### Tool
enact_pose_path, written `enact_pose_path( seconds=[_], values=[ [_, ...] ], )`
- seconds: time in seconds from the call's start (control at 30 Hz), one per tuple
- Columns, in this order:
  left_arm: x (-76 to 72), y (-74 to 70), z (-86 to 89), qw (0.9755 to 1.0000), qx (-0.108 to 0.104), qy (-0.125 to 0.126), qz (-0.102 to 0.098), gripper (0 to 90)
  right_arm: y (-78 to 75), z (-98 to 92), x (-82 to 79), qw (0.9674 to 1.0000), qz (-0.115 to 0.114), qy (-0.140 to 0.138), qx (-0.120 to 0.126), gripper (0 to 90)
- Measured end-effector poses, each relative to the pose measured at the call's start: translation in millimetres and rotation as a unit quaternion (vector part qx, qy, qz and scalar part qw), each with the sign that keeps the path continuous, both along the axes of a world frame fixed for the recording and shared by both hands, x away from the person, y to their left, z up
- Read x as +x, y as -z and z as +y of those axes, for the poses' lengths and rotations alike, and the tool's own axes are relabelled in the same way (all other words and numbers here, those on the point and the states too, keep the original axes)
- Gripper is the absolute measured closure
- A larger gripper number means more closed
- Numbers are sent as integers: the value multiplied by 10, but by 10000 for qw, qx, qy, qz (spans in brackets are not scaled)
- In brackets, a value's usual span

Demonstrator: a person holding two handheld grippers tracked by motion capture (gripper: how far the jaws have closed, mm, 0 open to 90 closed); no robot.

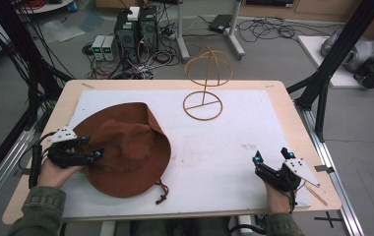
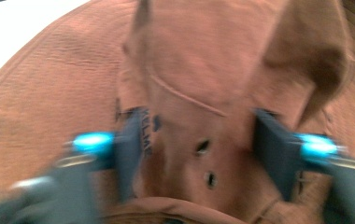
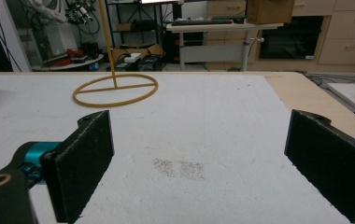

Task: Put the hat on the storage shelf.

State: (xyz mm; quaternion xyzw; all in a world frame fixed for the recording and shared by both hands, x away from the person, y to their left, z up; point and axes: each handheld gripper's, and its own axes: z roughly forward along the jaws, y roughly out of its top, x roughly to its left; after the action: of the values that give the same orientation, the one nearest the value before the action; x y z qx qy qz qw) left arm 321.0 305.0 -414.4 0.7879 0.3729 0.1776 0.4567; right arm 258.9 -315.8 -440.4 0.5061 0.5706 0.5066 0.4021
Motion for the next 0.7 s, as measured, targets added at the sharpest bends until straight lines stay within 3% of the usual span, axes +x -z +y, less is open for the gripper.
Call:
enact_pose_path(
  seconds=[0.03,0.07,0.1,0.13,0.23,0.3,0.43,0.47,0.7],
  values=[
    [-28,-8,-23,9998,184,23,-42,571,2,-5,4,10000,-15,28,8,73],
    [-28,-8,-23,9998,184,23,-42,680,2,-5,4,10000,-15,28,8,73],
    [-36,-16,-20,9995,319,-13,-86,680,3,-11,6,10000,-32,24,6,73],
    [-30,-13,-4,9995,300,-3,-34,881,2,-13,0,10000,-4,34,31,73],
    [-41,-14,-12,9993,377,-36,-37,888,-1,-19,1,10000,-46,53,16,73],
    [-59,-26,-31,9991,387,-64,-145,889,1,-18,0,10000,-15,56,42,73],
    [-81,-35,-34,9994,175,-64,-289,890,3,-19,1,10000,-12,67,34,73],
    [-93,-40,-28,9992,88,-159,-365,890,3,-21,2,10000,-33,61,26,73],
    [-130,-12,17,9988,-305,-117,-357,890,7,-26,3,10000,-22,74,21,74]
  ],
)
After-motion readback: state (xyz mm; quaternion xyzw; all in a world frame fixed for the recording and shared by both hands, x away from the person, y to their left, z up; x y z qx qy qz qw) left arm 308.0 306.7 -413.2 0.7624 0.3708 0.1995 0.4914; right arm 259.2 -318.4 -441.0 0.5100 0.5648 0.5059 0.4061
